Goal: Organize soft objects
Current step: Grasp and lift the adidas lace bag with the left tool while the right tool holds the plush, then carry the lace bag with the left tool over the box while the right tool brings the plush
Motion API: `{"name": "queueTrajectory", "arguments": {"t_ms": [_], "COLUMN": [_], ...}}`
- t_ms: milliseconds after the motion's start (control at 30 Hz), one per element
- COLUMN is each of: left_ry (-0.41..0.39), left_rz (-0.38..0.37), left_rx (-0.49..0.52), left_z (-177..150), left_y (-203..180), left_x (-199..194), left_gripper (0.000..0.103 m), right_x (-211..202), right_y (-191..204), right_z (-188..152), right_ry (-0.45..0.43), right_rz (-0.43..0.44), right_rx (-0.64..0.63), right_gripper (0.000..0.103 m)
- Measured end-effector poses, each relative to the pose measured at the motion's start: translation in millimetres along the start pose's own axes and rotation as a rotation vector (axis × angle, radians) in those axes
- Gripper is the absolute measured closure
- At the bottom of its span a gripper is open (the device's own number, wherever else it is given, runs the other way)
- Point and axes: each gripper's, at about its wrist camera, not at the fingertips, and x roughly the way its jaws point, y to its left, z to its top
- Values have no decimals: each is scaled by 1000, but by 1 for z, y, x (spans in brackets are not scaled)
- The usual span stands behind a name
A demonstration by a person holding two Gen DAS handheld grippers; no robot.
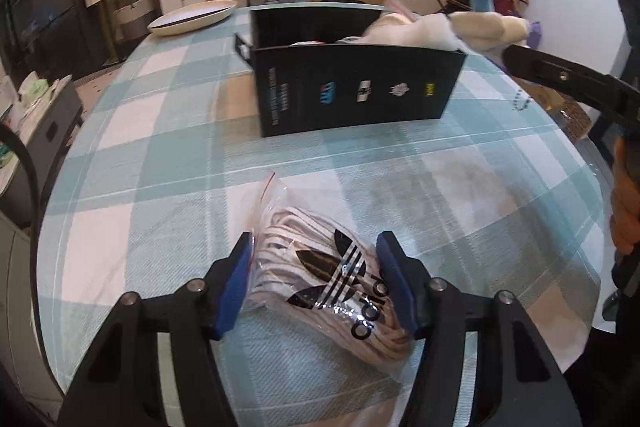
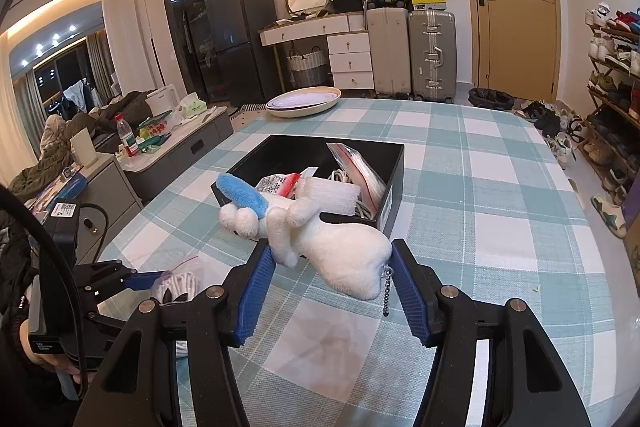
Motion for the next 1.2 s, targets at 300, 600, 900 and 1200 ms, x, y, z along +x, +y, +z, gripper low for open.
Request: {"name": "queueTrajectory", "arguments": {"t_ms": [300,600,900,1200], "left_ry": [-51,-128,-202,-219], "left_rz": [-67,-58,-44,-63], "left_rx": [-7,-31,-42,-69], "left_z": [19,57,108,145], "left_y": [-1,15,28,38], "left_x": [-17,-29,-24,-7], "left_gripper": [45,45,45,44], "right_x": [-1,2,26,45], "right_y": [-4,-9,8,16], "right_z": [2,17,31,42], "right_ry": [-8,-11,34,52], "right_rz": [-5,-38,-82,-112], "right_rx": [5,-5,-78,-145], "right_gripper": [44,44,44,44]}}
